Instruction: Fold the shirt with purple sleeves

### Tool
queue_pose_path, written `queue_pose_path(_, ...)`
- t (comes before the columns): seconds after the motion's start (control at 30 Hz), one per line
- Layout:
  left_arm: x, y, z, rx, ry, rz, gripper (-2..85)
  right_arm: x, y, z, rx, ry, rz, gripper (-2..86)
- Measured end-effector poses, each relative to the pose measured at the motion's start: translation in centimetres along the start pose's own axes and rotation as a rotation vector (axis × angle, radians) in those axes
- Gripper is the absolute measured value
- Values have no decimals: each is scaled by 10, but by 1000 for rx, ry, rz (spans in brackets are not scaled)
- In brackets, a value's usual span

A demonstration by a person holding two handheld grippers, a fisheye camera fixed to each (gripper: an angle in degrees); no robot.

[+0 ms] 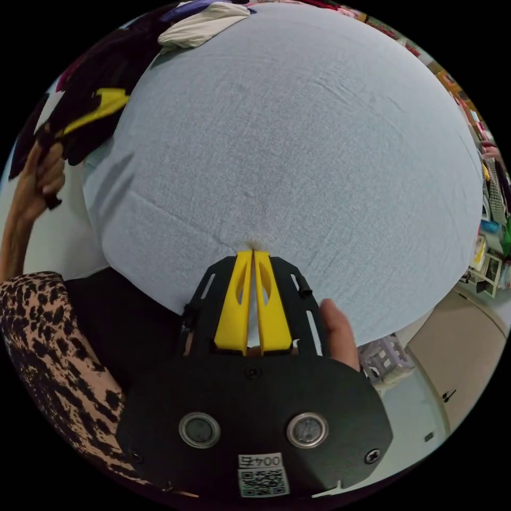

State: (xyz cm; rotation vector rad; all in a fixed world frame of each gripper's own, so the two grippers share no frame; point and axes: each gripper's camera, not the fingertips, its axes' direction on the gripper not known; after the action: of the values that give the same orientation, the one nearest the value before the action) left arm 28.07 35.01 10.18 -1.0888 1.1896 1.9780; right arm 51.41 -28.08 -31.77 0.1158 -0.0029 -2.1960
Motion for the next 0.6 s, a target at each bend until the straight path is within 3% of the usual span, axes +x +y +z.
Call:
queue_pose_path(0.13,-36,-62,-29,162,46,-181,225,-13,12,7,34,82,-27,-9)
queue_pose_path(0.37,-95,-131,-30,194,46,-408,239,-25,16,19,33,153,42,-8)
queue_pose_path(0.53,-115,-149,-25,247,14,-521,46,-25,27,30,77,151,75,-7)
queue_pose_path(0.6,-97,-158,-25,221,-76,-443,35,-25,29,34,85,154,84,-7)
